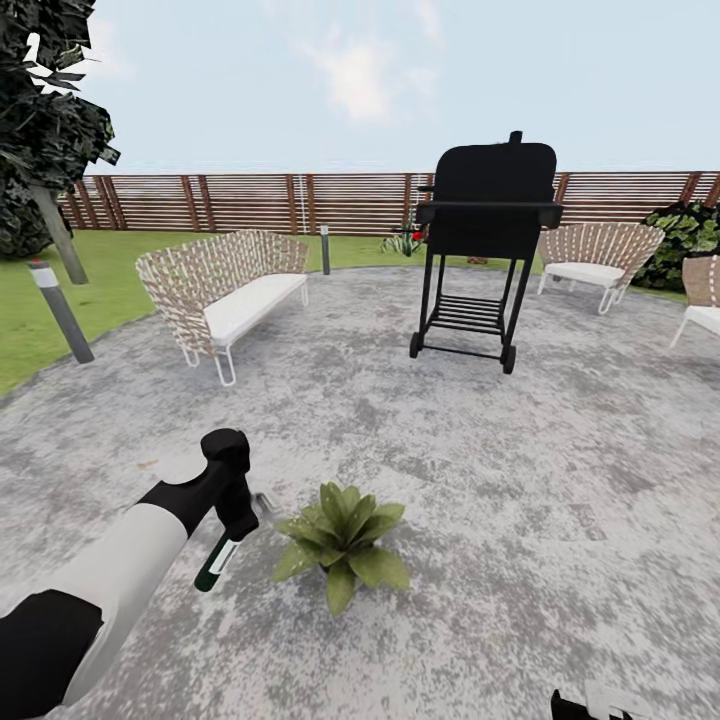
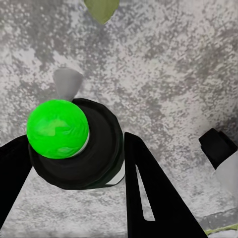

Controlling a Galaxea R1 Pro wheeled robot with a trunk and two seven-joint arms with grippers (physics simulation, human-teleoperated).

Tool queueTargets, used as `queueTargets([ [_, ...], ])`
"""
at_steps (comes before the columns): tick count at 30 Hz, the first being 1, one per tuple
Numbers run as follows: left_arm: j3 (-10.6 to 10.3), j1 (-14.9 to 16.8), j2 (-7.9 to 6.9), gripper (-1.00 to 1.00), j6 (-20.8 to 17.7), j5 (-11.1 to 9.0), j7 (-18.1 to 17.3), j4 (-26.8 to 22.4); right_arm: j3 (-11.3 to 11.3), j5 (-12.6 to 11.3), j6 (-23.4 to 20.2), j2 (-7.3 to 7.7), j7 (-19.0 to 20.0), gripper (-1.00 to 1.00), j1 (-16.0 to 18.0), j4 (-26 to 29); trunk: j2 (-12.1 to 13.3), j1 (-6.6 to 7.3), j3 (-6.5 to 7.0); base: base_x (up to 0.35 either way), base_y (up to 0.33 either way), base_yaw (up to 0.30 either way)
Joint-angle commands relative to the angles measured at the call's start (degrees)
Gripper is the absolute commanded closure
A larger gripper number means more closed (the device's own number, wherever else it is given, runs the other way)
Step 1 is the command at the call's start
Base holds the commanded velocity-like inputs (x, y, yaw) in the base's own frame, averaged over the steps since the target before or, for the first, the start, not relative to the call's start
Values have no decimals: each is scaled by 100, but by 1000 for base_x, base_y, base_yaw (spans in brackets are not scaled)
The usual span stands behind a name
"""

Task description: Pick up the pesticide atomizer in the garden and spray insectifuge to fully cover both potted plants in the garden.

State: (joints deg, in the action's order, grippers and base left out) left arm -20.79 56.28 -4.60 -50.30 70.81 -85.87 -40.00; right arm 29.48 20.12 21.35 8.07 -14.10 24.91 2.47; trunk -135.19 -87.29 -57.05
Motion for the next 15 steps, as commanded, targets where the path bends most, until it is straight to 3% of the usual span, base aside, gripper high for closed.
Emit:
queueTargets([
  [1,-22,5,-5,100,-59,38,-52,-8,41,61,19,1,-23,-100,5,-9,-2,1,-5,128,-82,1],
  [8,-28,6,-6,100,-59,38,-52,-8,47,40,11,-38,-23,-100,5,12,-2,1,-5,184,-178,14],
  [15,-36,6,-6,100,-59,38,-52,-8,49,27,10,-68,-30,-100,5,17,-2,1,-5,63,-269,239],
])
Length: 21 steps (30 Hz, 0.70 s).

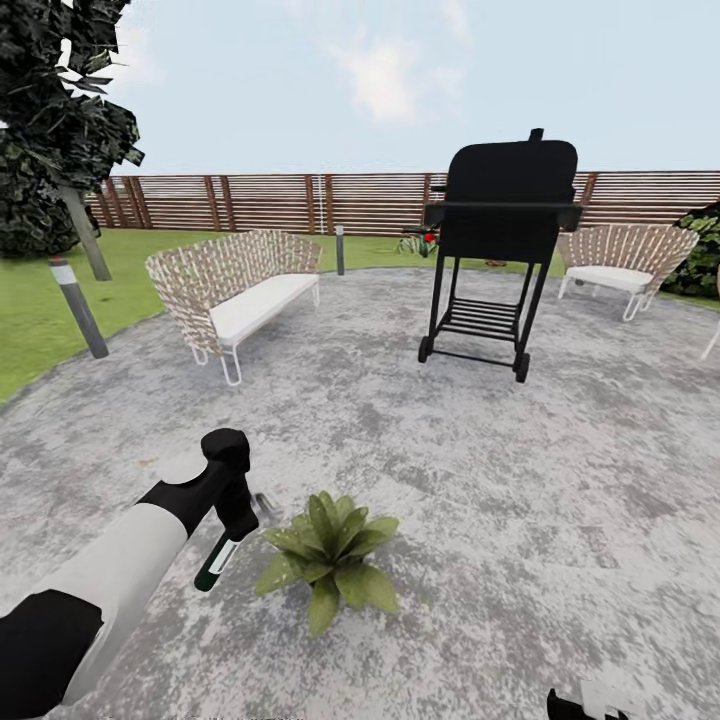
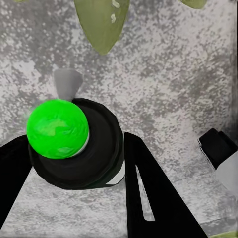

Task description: Pick up the pesticide atomizer in the garden and spray insectifuge to fully cover both potted plants in the garden.

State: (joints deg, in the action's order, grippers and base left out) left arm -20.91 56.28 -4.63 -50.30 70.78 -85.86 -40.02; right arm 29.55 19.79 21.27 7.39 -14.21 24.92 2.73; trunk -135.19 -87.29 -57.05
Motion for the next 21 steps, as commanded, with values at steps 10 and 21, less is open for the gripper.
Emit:
queueTargets([
  [10,-28,6,-3,100,-59,41,-54,0,42,60,26,8,-13,-100,4,-9,-3,1,-6,2,-282,102],
  [21,-31,2,-4,100,-60,41,-54,2,42,71,26,12,-12,-100,4,-12,-3,1,-6,0,-282,176],
])
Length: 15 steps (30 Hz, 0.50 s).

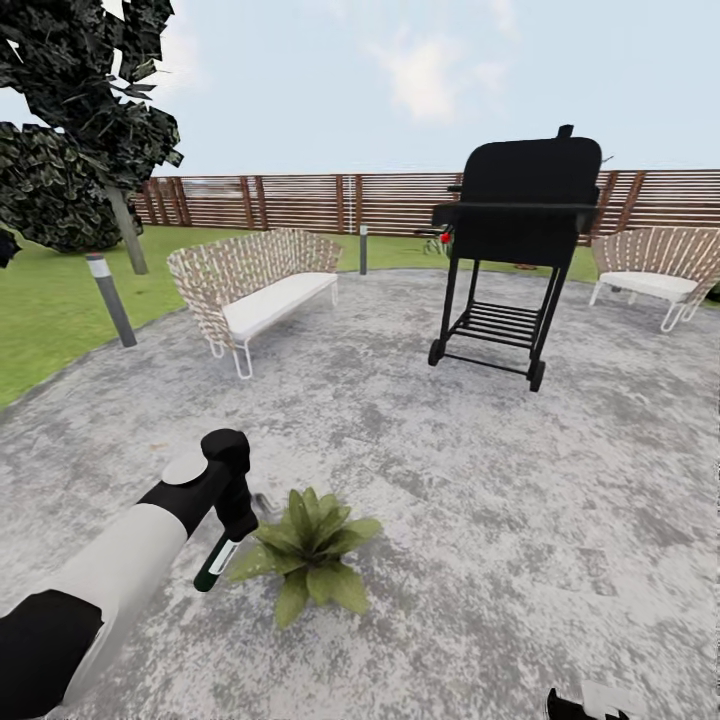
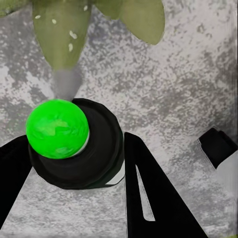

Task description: Pick up the pesticide atomizer in the garden and spray insectifuge to fully cover both potted plants in the garden.

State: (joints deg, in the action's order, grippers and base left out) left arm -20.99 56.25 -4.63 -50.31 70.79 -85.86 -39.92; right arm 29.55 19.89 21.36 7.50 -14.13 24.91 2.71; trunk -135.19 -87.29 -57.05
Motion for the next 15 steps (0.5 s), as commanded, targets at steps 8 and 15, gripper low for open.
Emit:
queueTargets([
  [8,-28,0,-11,100,-66,40,-53,-5,34,75,24,10,-19,-100,5,-7,-3,1,-6,-134,-246,3],
  [15,-22,-47,-23,100,-71,40,-53,44,33,109,18,64,-11,-100,5,-32,-3,1,-6,76,-137,0],
])
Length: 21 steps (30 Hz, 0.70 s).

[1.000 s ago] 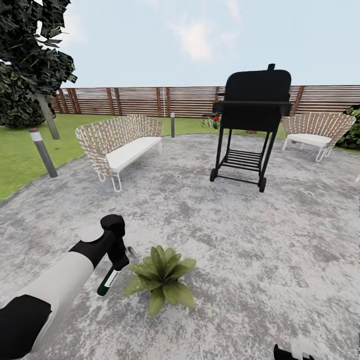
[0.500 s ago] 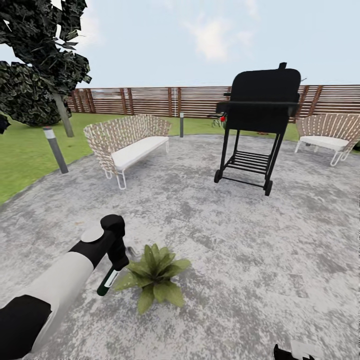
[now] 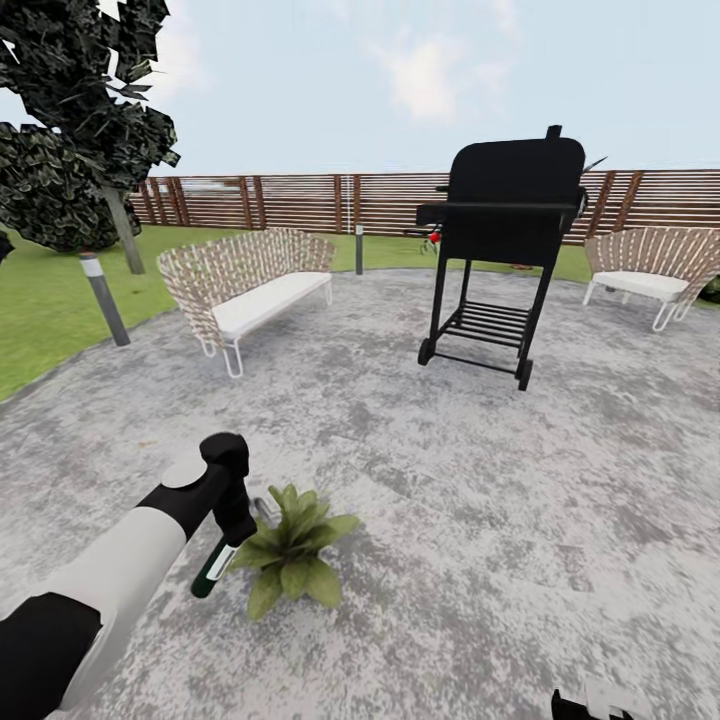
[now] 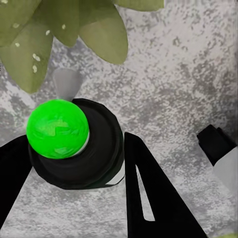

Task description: Pick up the pesticide atomizer in the garden and spray insectifuge to fully cover both potted plants in the garden.

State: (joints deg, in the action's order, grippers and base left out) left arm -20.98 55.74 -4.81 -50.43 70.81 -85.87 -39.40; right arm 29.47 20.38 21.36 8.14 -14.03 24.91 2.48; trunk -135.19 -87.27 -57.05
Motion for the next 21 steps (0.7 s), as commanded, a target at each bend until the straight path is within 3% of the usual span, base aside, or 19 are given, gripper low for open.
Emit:
queueTargets([
  [1,-21,-9,-7,100,-60,38,-53,-7,41,61,18,2,-21,-100,5,-10,-2,-1,-6,135,-76,0],
  [5,2,-69,-85,100,-63,38,-45,5,41,56,17,-2,-21,-100,5,-9,-2,-1,-6,40,-22,0],
  [9,28,-177,-314,100,-59,32,-38,11,41,48,17,-41,-25,-100,5,-3,-2,-1,-6,5,-3,5],
  [11,38,-223,-356,100,-55,30,-40,11,41,46,17,-50,-29,-100,5,-2,-2,-1,-6,1,0,141],
  [15,25,-291,-304,100,-47,4,-50,11,41,45,17,-61,-30,-100,5,-6,-2,-1,-6,0,0,261],
  [21,24,-715,-247,100,-38,-25,1,157,41,48,17,-67,-30,-100,5,-11,-2,-1,-6,0,0,269],
])
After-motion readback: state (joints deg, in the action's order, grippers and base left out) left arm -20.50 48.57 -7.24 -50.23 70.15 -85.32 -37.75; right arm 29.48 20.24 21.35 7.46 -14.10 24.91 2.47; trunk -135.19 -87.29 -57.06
